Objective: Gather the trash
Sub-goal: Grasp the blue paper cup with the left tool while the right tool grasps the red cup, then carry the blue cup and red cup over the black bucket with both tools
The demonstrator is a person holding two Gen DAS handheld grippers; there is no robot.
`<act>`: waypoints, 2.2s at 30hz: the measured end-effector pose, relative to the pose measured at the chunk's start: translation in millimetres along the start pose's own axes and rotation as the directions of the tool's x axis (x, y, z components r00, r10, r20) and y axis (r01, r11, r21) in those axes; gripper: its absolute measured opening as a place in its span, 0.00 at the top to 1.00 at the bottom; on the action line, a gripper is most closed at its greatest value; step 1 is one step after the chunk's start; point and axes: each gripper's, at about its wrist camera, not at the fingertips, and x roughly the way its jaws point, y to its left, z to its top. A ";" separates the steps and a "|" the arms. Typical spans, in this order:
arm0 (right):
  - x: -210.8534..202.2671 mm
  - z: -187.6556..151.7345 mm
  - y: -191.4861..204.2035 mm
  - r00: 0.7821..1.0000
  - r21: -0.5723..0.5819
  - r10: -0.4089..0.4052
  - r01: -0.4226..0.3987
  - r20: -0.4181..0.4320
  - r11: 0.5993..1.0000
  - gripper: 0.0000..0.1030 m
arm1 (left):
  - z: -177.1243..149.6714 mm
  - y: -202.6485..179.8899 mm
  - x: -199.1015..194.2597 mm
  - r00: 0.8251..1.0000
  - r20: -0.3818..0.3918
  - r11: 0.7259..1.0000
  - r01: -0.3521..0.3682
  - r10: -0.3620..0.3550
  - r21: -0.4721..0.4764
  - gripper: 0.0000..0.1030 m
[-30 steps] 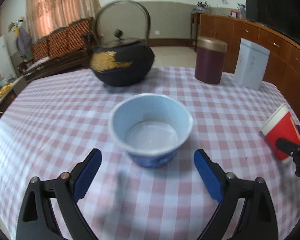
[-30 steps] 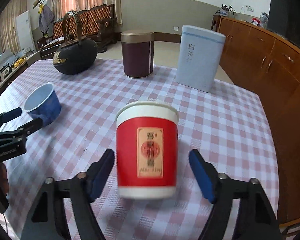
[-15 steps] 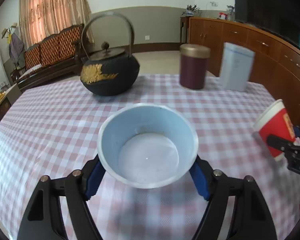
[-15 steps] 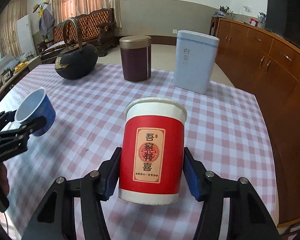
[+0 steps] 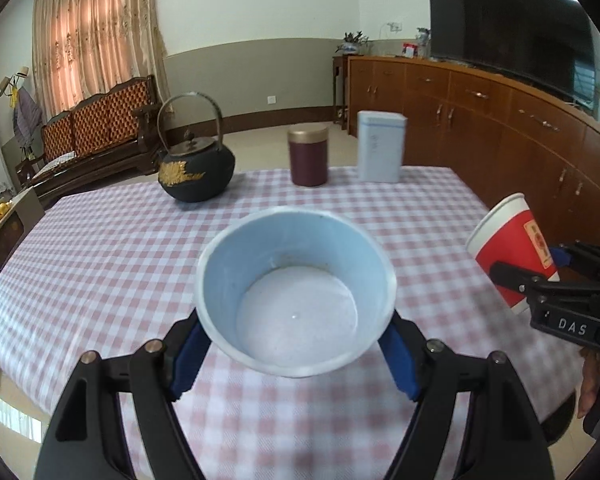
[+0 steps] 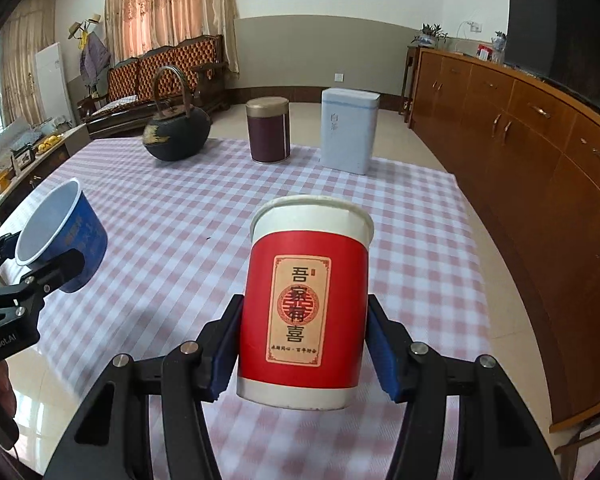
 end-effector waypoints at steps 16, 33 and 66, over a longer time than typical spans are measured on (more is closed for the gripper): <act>-110.0 -52.9 -38.9 0.995 0.067 -0.073 0.069 0.061 0.995 0.42 | -10.0 -59.3 -68.1 0.992 0.078 0.992 0.095 -0.101 0.083 0.25; -165.4 -121.2 -127.9 0.977 0.182 -0.210 0.201 0.027 0.963 0.42 | -32.2 -170.3 -70.0 0.964 0.047 0.950 0.248 -0.261 0.189 0.25; -175.7 -301.6 -267.3 0.940 0.299 -0.281 0.329 -0.195 0.896 0.42 | -136.8 -373.3 -29.0 0.847 -0.257 0.775 0.530 -0.465 0.343 0.25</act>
